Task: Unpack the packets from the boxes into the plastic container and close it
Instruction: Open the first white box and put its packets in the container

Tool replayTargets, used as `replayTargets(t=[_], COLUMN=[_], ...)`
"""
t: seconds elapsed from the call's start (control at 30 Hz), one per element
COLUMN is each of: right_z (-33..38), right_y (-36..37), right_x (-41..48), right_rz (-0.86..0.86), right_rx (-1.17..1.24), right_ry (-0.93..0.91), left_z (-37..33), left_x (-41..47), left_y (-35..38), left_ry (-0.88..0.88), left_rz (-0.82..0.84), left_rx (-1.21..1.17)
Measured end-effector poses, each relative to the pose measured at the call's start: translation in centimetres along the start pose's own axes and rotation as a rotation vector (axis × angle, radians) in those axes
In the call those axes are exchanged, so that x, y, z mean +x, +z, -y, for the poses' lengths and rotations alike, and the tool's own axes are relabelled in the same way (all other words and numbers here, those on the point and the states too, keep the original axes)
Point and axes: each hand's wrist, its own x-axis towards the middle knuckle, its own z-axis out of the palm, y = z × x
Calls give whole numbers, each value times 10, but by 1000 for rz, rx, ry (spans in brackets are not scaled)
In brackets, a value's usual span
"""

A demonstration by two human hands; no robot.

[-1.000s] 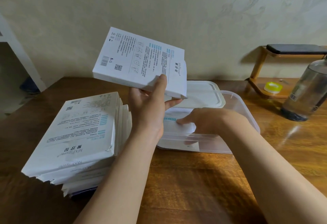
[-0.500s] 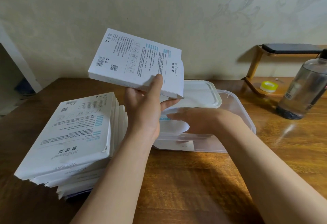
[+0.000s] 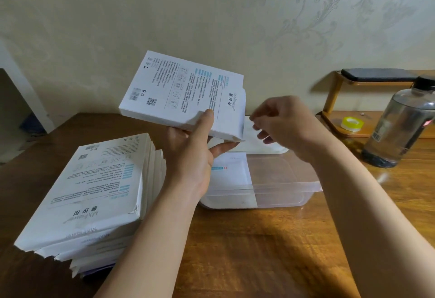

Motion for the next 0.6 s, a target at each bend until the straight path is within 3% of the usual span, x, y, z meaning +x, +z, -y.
replayTargets(t=[0.07, 0.1, 0.37, 0.6], right_z=[14, 18, 22, 20], right_y=[-8, -9, -4, -23], right_x=[-7, -9, -11, -9], right_rz=[-19, 13, 68, -84], right_rx=[367, 437, 689, 820], right_ry=[103, 127, 165, 69], left_z=[1, 1, 4, 1], left_x=[0, 0, -5, -4], left_y=[2, 3, 9, 9], left_ry=[-29, -44, -185, -252], left_rz=[24, 31, -31, -94], left_rx=[-41, -62, -214, -323])
